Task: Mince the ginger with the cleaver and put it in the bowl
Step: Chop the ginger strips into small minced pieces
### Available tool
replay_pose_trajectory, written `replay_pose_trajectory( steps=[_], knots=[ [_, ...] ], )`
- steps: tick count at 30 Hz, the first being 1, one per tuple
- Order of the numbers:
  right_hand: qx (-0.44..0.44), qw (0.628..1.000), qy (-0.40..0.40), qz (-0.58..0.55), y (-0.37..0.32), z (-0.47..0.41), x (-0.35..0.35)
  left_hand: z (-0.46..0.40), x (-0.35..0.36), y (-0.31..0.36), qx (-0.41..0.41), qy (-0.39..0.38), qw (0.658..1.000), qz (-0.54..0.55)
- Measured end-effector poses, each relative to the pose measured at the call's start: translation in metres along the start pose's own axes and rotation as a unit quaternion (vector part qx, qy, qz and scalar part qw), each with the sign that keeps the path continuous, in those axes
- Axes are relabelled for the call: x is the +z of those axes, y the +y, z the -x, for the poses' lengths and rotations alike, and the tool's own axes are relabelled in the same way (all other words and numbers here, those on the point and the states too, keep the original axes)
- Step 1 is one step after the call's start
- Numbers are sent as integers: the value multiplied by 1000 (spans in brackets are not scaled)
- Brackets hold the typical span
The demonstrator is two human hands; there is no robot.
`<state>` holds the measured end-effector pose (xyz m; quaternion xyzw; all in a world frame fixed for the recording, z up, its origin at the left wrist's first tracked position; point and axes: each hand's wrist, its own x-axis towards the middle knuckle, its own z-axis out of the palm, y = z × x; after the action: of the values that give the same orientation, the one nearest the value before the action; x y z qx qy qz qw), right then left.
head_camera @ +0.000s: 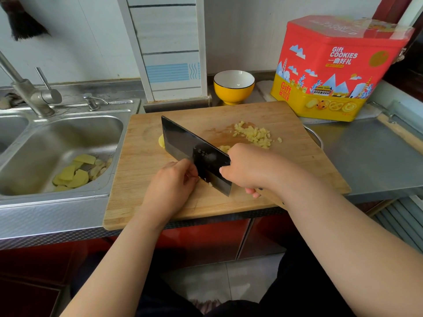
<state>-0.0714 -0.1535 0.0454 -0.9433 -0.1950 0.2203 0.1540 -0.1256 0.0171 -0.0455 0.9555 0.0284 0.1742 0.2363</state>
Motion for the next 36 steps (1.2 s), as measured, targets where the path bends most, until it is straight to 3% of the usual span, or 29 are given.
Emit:
replay_pose_trajectory(
  steps=[9, 13, 15, 17, 23, 30, 36],
  knots=[
    [4, 998, 32, -53, 19, -7, -5, 0, 18, 12, -9, 30, 999, 14],
    [12, 991, 50, -123, 39, -7, -13, 3, 26, 20, 104, 72, 991, -32],
    [4, 980, 41, -194, 44, -6, -13, 2, 29, 23, 176, 50, 980, -74],
    [-3, 964, 36, -265, 47, -5, -13, 3, 31, 23, 191, 27, 977, -95],
    [-3, 936, 56, -347, 58, -3, -22, 4, 31, 14, 151, -5, 982, -117],
    [-8, 944, 46, -327, 58, -3, -23, -11, 13, 16, 70, 143, 987, 28],
    [-14, 955, -31, -294, 47, -1, -24, -27, -2, -7, -56, 221, 967, 117]
  ],
)
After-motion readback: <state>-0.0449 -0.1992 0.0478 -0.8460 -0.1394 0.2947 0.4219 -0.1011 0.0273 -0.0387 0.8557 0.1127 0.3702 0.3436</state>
